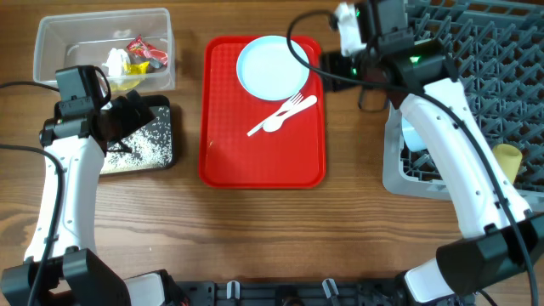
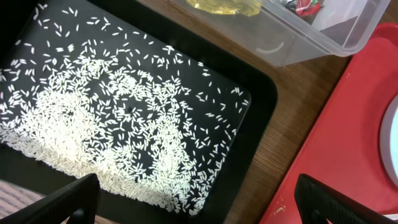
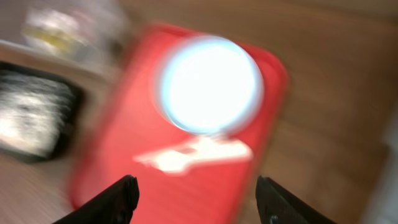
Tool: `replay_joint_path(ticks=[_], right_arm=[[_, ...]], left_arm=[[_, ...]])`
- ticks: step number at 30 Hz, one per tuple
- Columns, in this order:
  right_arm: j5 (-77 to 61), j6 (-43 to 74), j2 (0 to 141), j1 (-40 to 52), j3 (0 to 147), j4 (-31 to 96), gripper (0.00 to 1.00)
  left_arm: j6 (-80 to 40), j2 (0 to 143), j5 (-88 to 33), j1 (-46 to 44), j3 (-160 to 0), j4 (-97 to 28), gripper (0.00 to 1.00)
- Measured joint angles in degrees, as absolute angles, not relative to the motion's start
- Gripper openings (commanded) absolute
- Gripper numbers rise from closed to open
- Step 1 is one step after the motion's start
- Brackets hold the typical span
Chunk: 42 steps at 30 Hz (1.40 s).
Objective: Sort waste into correct bins and load items into the dishwasher rack
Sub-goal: 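Move the right gripper over the red tray to the light blue plate, then grasp the light blue plate edge with the right gripper and lift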
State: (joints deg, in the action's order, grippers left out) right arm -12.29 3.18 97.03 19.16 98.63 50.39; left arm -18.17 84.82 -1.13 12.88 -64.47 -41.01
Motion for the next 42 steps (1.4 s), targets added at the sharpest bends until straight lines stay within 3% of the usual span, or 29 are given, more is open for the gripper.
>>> replay_joint_path(ticks=[6,19,37,42], right_arm=[[-16.84,8.71,98.08,21.3,99.07,45.08,0.56],[-2.76,20.93,121.01,24.29,99.09,41.04,0.39],[2.87,26.46,129.99,23.9,99.09,33.19,0.3],[2.87,27.83,130.54,22.92,98.83,32.45,0.11]], left_arm=[[-18.17,84.82,-1.78,12.88,-64.47,-41.78,1.0],[-18.17,84.82,-2.09,12.88,-64.47,-42.48,1.0],[-18.17,84.82,-2.11,12.88,-64.47,-44.62,1.0],[-18.17,84.82,-2.11,12.88,-64.47,-44.62,1.0]])
